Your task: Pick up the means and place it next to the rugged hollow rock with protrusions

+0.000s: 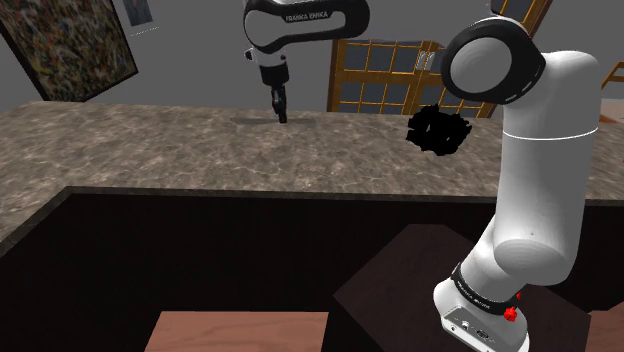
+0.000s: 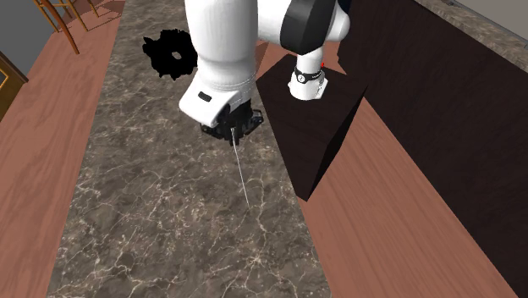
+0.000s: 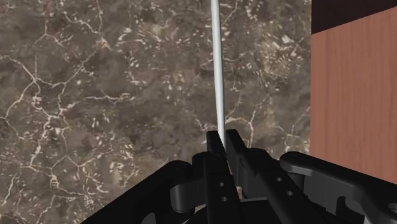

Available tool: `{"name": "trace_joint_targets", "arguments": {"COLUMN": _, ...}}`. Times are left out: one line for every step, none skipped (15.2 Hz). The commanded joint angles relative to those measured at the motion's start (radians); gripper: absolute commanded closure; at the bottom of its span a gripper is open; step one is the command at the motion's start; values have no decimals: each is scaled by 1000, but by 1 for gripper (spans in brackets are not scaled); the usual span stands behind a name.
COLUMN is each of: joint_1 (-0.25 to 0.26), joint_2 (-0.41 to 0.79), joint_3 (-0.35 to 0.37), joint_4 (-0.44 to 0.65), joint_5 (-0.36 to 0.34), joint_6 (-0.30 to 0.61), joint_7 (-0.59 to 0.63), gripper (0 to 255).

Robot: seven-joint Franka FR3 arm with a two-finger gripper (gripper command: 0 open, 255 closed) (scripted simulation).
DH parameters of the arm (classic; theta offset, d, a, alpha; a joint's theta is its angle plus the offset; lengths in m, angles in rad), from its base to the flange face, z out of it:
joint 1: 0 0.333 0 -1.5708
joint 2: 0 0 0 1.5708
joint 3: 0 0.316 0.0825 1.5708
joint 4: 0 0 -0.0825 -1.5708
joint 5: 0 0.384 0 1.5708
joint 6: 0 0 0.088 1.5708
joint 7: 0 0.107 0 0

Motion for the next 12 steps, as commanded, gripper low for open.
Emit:
{"name": "trace_joint_targets", "arguments": {"joint_1": 2, "joint_2": 0, "joint_3": 1, "joint_4": 28, "joint_5": 0, "joint_6": -28, "joint_7": -2, "gripper": 255}}
{"name": "trace_joint_targets", "arguments": {"joint_1": 3, "joint_2": 2, "joint_3": 1, "joint_4": 45, "joint_5": 0, "joint_6": -43, "joint_7": -3, "gripper": 255}}
{"name": "trace_joint_targets", "arguments": {"joint_1": 4, "joint_2": 4, "joint_3": 1, "joint_4": 61, "joint_5": 0, "joint_6": -57, "joint_7": -5, "gripper": 255}}
{"name": "trace_joint_targets", "arguments": {"joint_1": 4, "joint_2": 7, "joint_3": 1, "joint_4": 79, "joint_5": 0, "joint_6": -72, "joint_7": -6, "gripper": 255}}
{"name": "trace_joint_targets", "arguments": {"joint_1": 5, "joint_2": 10, "joint_3": 1, "joint_4": 97, "joint_5": 0, "joint_6": -87, "joint_7": -8, "gripper": 255}}
{"name": "trace_joint_targets", "arguments": {"joint_1": 6, "joint_2": 13, "joint_3": 1, "joint_4": 115, "joint_5": -1, "joint_6": -102, "joint_7": -9, "gripper": 255}}
{"name": "trace_joint_targets", "arguments": {"joint_1": 7, "joint_2": 17, "joint_3": 1, "joint_4": 135, "joint_5": -1, "joint_6": -118, "joint_7": -11, "gripper": 255}}
{"name": "trace_joint_targets", "arguments": {"joint_1": 8, "joint_2": 21, "joint_3": 0, "joint_4": 155, "joint_5": -1, "joint_6": -133, "joint_7": -12, "gripper": 255}}
{"name": "trace_joint_targets", "arguments": {"joint_1": 10, "joint_2": 26, "joint_3": 0, "joint_4": 175, "joint_5": -2, "joint_6": -149, "joint_7": -14, "gripper": 255}}
{"name": "trace_joint_targets", "arguments": {"joint_1": 11, "joint_2": 31, "joint_3": 0, "joint_4": 197, "joint_5": -3, "joint_6": -166, "joint_7": -16, "gripper": 255}}
{"name": "trace_joint_targets", "arguments": {"joint_1": 12, "joint_2": 37, "joint_3": 0, "joint_4": 220, "joint_5": -3, "joint_6": -183, "joint_7": -17, "gripper": 255}}
{"name": "trace_joint_targets", "arguments": {"joint_1": 14, "joint_2": 43, "joint_3": 0, "joint_4": 244, "joint_5": -4, "joint_6": -200, "joint_7": -19, "gripper": 255}}
